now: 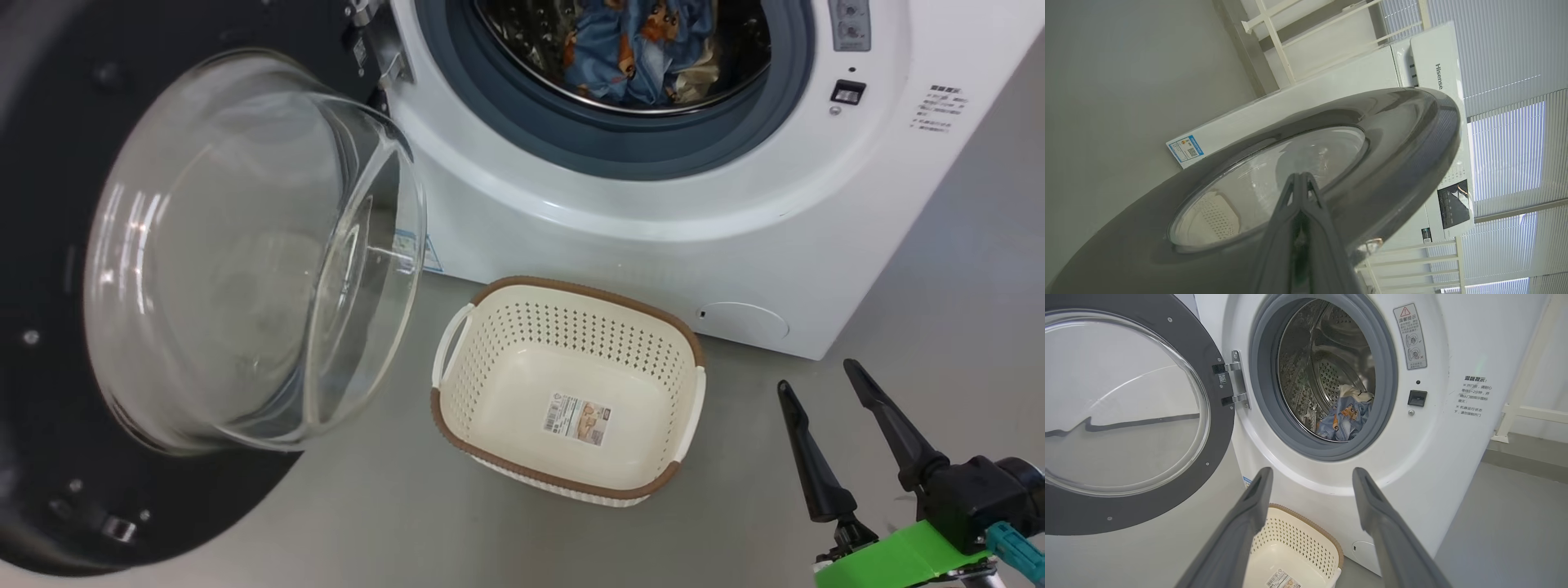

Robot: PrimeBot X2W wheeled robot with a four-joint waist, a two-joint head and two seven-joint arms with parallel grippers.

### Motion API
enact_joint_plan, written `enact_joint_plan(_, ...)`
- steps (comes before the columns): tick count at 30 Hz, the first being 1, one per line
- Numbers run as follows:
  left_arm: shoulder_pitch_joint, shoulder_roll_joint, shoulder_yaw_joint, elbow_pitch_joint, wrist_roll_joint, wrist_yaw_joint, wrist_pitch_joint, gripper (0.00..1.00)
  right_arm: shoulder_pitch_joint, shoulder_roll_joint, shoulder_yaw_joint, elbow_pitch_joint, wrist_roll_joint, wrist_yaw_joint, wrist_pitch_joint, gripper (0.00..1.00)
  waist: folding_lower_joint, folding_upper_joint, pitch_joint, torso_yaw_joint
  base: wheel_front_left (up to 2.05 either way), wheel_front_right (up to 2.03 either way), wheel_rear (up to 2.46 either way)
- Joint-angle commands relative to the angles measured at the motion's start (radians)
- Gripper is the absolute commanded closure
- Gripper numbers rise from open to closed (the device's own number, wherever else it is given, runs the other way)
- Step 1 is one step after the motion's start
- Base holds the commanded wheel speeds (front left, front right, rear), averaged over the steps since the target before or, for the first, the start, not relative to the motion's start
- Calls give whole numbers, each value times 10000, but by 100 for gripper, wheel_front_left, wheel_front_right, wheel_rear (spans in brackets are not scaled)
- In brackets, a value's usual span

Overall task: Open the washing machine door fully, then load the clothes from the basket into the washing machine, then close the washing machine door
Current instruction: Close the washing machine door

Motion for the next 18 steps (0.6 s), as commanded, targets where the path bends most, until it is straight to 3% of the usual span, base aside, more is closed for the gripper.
enact_joint_plan(1, -73, 361, 304, -476, -48, -62, 200, 100, -124, 9, 237, -199, -46, 16, -102, 0, 0, 0, -153, -154, 0, 0, 0)
enact_joint_plan(18, 1137, -355, -441, -2757, -219, 147, 774, 100, 114, 466, 311, 188, -66, 16, -442, 0, 0, 0, -843, -1544, 0, 0, 0)
